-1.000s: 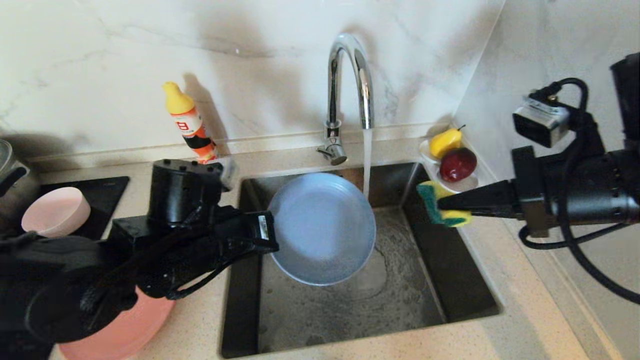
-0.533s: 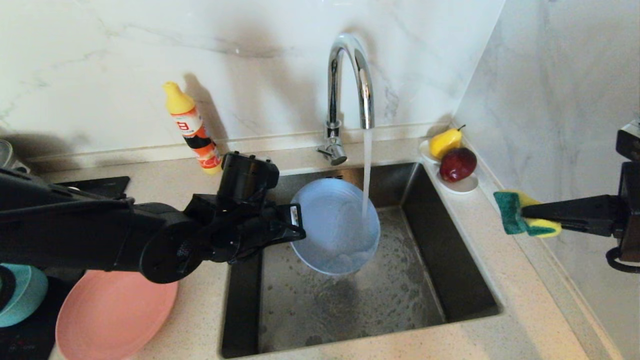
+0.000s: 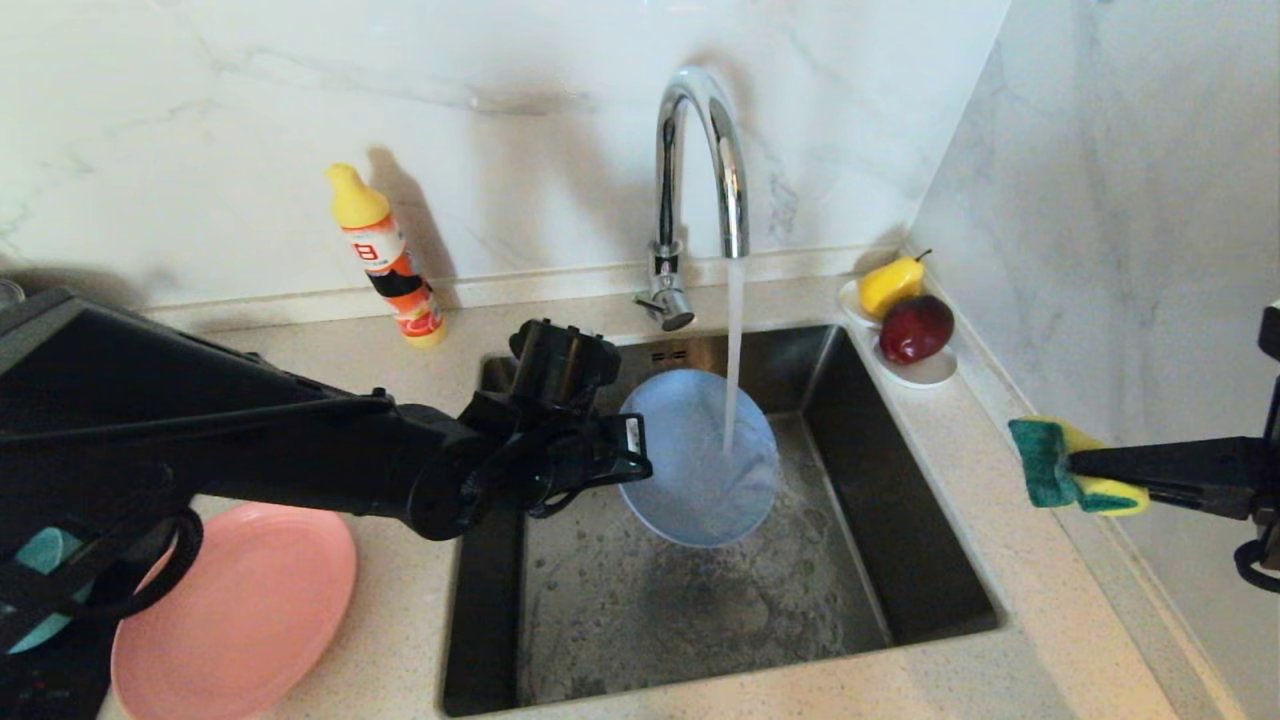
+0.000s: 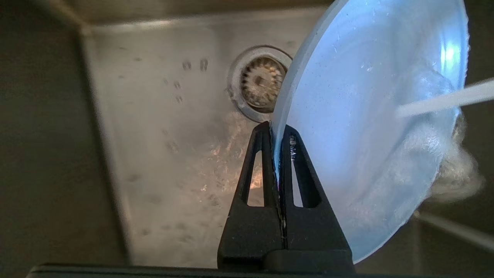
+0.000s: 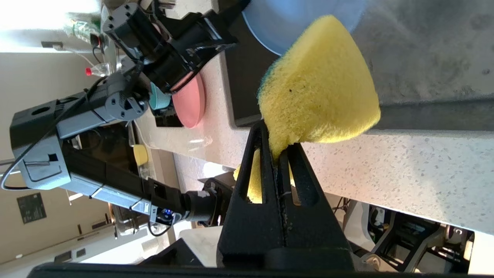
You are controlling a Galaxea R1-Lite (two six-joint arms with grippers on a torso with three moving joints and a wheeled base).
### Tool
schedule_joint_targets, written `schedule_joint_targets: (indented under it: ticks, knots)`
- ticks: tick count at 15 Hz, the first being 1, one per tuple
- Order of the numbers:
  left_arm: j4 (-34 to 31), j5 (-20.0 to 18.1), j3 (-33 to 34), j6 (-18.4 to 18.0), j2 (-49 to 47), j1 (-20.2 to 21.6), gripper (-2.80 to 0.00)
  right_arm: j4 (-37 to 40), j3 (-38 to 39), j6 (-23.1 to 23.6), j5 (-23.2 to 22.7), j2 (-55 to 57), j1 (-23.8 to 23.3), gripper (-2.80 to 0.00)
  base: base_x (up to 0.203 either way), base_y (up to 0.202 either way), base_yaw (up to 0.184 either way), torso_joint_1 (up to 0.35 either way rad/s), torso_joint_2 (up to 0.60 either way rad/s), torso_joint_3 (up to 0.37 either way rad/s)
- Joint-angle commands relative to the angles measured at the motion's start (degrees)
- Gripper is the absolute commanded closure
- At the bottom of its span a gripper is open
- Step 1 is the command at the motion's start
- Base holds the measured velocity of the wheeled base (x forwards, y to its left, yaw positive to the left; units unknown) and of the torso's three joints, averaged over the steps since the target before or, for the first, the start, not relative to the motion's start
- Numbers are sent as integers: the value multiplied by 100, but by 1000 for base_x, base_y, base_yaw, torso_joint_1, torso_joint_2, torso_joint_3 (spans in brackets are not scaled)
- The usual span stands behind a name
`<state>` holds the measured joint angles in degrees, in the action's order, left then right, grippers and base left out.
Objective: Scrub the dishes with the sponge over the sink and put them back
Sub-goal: Rinse the plate
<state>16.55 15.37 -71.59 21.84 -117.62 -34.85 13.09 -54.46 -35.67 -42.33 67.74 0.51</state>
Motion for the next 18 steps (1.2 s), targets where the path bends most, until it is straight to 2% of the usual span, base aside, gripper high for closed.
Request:
schedule_joint_targets:
  ticks: [1,4,7,8,11,13,14,16,18]
  knots:
    - [7,10,-168,18,-252,-126,0,-39,66,-19,-30,11,-69,0,0,0,0,0,0,0]
    - [-26,18,-286,72,-323,-321,0,-97,119,-19,-30,2,-78,0,0,0,0,0,0,0]
    - [-178,27,-203,292,-274,-313,0,-105,111,-19,-39,83,-78,0,0,0,0,0,0,0]
    - [-196,69,-136,303,-246,-286,0,-105,111,-19,-39,99,-78,0,0,0,0,0,0,0]
    - [-189,523,91,236,15,37,0,-105,111,-19,-39,117,-78,0,0,0,0,0,0,0]
    - [-211,604,265,209,450,194,0,-105,106,-19,-39,149,-77,0,0,0,0,0,0,0]
    - [-206,697,423,110,693,259,0,-105,111,-19,-39,160,-78,0,0,0,0,0,0,0]
    - [-141,1351,693,-469,1087,448,0,-104,156,-19,-39,169,-74,0,0,0,0,0,0,0]
    - [-39,1664,841,-915,1416,634,0,-105,186,-19,-39,154,-69,0,0,0,0,0,0,0]
